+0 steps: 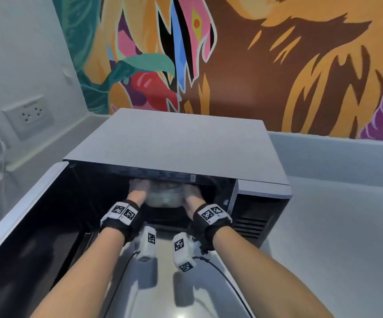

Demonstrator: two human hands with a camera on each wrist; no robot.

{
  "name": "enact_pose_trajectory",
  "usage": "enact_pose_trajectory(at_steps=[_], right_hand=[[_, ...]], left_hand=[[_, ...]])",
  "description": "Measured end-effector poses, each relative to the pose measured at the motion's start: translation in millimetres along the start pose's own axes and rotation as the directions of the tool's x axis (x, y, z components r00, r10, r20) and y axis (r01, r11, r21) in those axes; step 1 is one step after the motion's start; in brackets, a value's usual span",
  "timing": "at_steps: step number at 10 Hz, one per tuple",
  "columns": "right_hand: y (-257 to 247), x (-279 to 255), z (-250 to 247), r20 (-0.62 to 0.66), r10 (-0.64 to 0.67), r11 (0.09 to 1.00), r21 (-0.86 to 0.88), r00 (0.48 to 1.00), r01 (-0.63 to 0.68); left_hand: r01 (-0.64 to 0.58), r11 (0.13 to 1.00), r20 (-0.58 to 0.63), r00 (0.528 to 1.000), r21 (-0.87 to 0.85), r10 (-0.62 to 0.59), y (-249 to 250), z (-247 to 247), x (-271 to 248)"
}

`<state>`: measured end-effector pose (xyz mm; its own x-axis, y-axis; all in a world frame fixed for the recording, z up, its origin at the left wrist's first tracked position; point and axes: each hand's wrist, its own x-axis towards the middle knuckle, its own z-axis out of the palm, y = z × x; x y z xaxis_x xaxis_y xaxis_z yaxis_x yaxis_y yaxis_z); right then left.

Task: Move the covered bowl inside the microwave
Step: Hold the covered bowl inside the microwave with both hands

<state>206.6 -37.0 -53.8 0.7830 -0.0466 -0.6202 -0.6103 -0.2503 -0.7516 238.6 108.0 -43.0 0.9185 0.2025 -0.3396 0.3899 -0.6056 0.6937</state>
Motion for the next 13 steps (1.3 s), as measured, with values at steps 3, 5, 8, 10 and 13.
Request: enact_pose_trajectory(at_steps=[3, 5, 8, 10, 13], right_hand=[[61, -74, 14, -0.063, -0.379, 0.846, 0.382, 0.923, 0.373], [198, -112, -34, -0.085, -0.270, 0.874, 0.396, 0.959, 0.281], [307, -187, -204, -0.422, -0.037, 0.862, 0.445, 0.906, 0.242], [323, -223, -302, -0.544, 0.112, 0.834, 0.506, 0.832, 0.219], [329, -215, -352, -0.563, 0.184, 0.820, 0.540, 0.806, 0.190]], left_hand=[[-0.167, 0.935, -0.254, 0.963, -0.311, 0.087, -22, 14, -123], [-0.102, 0.940, -0.020, 0.995, -0.326, 0.101, -56, 100, -231], [-0.193, 0.923, 0.364, 0.877, -0.332, 0.314, 5, 263, -308], [-0.218, 0.923, 0.544, 0.755, -0.317, 0.366, 65, 341, -333], [-0.301, 0.906, 0.540, 0.729, -0.299, 0.421, 83, 380, -328]])
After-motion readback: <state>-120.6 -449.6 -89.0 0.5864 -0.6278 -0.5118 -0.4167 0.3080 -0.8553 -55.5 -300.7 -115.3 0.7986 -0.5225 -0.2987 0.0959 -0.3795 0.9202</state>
